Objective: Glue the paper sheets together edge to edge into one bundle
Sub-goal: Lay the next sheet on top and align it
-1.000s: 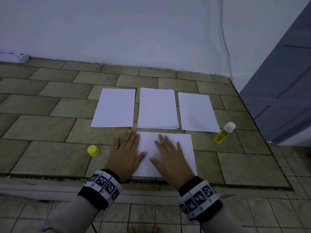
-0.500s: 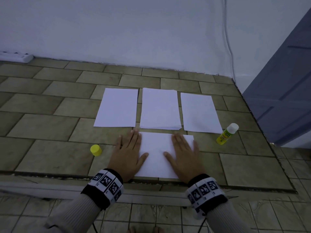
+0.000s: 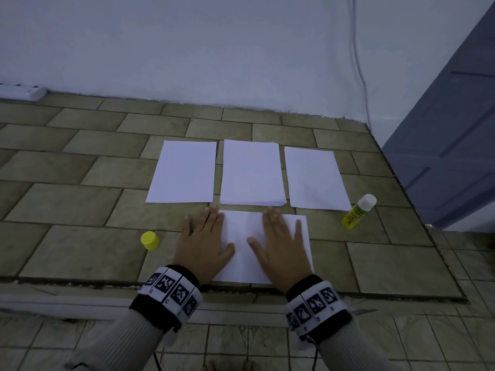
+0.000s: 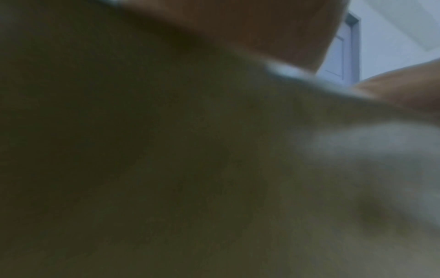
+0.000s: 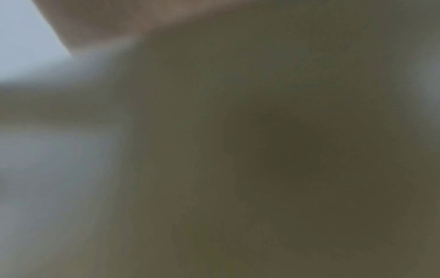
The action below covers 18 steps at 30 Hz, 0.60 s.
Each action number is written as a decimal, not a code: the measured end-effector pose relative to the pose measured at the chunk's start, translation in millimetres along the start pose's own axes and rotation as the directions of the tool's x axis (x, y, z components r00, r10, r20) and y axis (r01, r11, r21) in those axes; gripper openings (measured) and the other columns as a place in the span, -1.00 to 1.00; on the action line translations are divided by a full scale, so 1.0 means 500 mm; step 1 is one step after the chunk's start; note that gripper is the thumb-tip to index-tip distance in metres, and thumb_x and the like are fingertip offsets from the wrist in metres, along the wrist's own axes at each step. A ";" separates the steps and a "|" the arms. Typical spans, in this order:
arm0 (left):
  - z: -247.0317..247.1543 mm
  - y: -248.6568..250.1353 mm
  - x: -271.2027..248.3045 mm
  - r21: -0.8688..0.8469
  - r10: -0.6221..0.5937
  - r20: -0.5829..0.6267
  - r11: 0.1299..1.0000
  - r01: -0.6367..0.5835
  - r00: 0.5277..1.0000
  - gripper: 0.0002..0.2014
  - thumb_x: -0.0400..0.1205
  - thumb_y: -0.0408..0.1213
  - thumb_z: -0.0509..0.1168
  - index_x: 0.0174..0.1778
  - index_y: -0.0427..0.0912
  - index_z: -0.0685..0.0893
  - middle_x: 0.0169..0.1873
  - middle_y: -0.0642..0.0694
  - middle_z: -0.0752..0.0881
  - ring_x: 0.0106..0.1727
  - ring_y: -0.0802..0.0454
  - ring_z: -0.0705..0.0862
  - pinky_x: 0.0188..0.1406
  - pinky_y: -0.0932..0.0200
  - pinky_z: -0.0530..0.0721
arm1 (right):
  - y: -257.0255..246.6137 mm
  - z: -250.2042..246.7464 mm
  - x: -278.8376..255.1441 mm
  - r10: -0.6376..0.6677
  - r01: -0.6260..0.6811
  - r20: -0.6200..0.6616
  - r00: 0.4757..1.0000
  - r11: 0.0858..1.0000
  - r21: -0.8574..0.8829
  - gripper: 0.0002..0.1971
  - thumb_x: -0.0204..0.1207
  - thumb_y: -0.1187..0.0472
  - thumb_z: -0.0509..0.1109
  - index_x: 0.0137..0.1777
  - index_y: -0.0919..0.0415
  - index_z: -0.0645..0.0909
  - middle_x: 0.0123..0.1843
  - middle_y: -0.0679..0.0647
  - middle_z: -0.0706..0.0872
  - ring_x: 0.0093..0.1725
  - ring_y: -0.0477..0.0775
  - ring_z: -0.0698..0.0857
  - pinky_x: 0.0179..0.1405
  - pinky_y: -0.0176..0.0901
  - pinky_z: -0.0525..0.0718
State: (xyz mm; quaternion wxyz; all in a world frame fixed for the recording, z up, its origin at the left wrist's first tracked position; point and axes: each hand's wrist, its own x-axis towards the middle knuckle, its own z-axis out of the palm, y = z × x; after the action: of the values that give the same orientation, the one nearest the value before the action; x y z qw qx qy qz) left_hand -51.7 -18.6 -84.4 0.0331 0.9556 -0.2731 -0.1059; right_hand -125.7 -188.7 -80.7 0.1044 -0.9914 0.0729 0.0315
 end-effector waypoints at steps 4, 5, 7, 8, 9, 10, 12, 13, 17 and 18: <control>0.023 0.014 -0.004 -0.028 -0.022 -0.103 0.999 0.019 0.994 -0.09 0.52 0.25 -0.28 0.65 -0.33 0.23 0.67 -0.26 0.18 0.70 -0.14 0.14 0.60 -0.41 0.11 | -0.025 0.028 0.014 -0.072 0.072 0.000 0.997 0.997 0.011 0.02 0.39 -0.39 -0.68 0.69 0.23 -0.08 0.73 0.09 -0.08 0.63 -0.07 -0.28 0.58 0.20 -0.43; 0.032 0.015 -0.006 -0.034 -0.019 -0.117 0.999 0.015 0.993 -0.17 0.59 0.21 -0.17 0.59 -0.37 0.37 0.61 -0.30 0.32 0.64 -0.19 0.29 0.52 -0.45 0.27 | -0.031 0.031 0.014 -0.080 0.080 0.002 0.997 0.997 -0.004 -0.03 0.49 -0.36 -0.60 0.68 0.26 0.04 0.72 0.12 0.05 0.67 -0.02 -0.13 0.61 0.24 -0.33; 0.045 0.012 -0.006 -0.042 -0.008 -0.147 0.999 0.002 0.989 -0.26 0.65 0.15 -0.09 0.51 -0.39 0.48 0.54 -0.33 0.44 0.57 -0.23 0.42 0.42 -0.47 0.39 | -0.039 0.037 0.015 -0.078 0.078 0.013 0.997 0.997 0.006 -0.14 0.63 -0.28 -0.47 0.62 0.29 0.24 0.66 0.15 0.26 0.66 0.07 0.15 0.56 0.26 -0.15; 0.048 0.011 -0.006 -0.043 -0.002 -0.159 0.999 -0.005 0.987 -0.27 0.68 0.15 -0.12 0.51 -0.39 0.48 0.53 -0.33 0.45 0.56 -0.23 0.42 0.41 -0.47 0.40 | -0.042 0.041 0.016 -0.082 0.081 0.022 0.996 0.996 0.021 -0.15 0.64 -0.27 -0.46 0.61 0.29 0.26 0.65 0.16 0.28 0.65 0.08 0.18 0.55 0.26 -0.14; 0.049 0.010 -0.006 -0.039 0.002 -0.174 0.999 -0.009 0.985 -0.26 0.71 0.15 -0.18 0.52 -0.39 0.47 0.54 -0.33 0.44 0.57 -0.23 0.41 0.42 -0.46 0.39 | -0.042 0.044 0.016 -0.087 0.087 0.019 0.996 0.996 0.031 -0.16 0.64 -0.27 -0.45 0.61 0.29 0.28 0.64 0.16 0.30 0.65 0.08 0.21 0.59 0.27 -0.13; 0.051 0.007 -0.005 -0.032 0.007 -0.191 0.999 -0.014 0.981 -0.23 0.73 0.17 -0.26 0.53 -0.39 0.45 0.55 -0.33 0.43 0.57 -0.24 0.40 0.45 -0.45 0.35 | -0.039 0.046 0.015 -0.092 0.092 0.003 0.996 0.995 0.029 -0.16 0.65 -0.28 -0.44 0.61 0.29 0.29 0.64 0.15 0.30 0.64 0.08 0.22 0.63 0.28 -0.10; 0.055 0.005 -0.002 -0.013 0.017 -0.207 1.000 -0.020 0.978 -0.21 0.72 0.20 -0.28 0.55 -0.39 0.42 0.57 -0.34 0.39 0.59 -0.24 0.37 0.51 -0.42 0.24 | -0.019 0.040 0.012 -0.109 0.109 -0.016 0.994 0.994 -0.011 -0.14 0.59 -0.33 -0.45 0.66 0.25 0.15 0.69 0.10 0.14 0.68 0.02 0.06 0.64 0.24 -0.14; 0.057 0.005 -0.001 -0.003 0.023 -0.211 1.000 -0.024 0.977 -0.22 0.71 0.20 -0.22 0.56 -0.38 0.40 0.58 -0.34 0.37 0.60 -0.24 0.35 0.52 -0.42 0.21 | 0.001 0.035 0.011 -0.107 0.107 -0.003 0.994 0.994 -0.026 -0.12 0.54 -0.36 -0.48 0.69 0.21 0.00 0.71 0.05 -0.01 0.68 -0.04 -0.10 0.63 0.22 -0.21; 0.060 0.001 0.000 0.017 0.035 -0.223 0.999 -0.033 0.974 -0.24 0.69 0.20 -0.13 0.58 -0.37 0.38 0.60 -0.34 0.33 0.62 -0.25 0.32 0.51 -0.46 0.24 | 0.107 0.002 -0.006 0.008 -0.005 0.040 0.999 0.997 -0.082 -0.05 0.38 -0.42 -0.61 0.69 0.12 -0.25 0.72 -0.05 -0.22 0.60 -0.20 -0.33 0.64 0.14 -0.28; 0.060 0.000 0.000 0.019 0.038 -0.227 0.999 -0.035 0.973 -0.24 0.69 0.20 -0.13 0.57 -0.37 0.38 0.60 -0.34 0.32 0.62 -0.25 0.32 0.51 -0.47 0.25 | 0.128 -0.006 -0.011 0.038 -0.034 0.036 0.999 0.994 -0.108 -0.03 0.35 -0.43 -0.65 0.70 0.11 -0.23 0.72 -0.05 -0.20 0.61 -0.21 -0.31 0.64 0.14 -0.24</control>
State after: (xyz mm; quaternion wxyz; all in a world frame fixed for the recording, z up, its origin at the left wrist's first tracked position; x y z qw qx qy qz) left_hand -58.3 -19.0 -113.6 0.0592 0.9564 -0.2860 0.0067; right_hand -140.7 -250.6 -90.3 0.0518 -0.9933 0.0872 0.0561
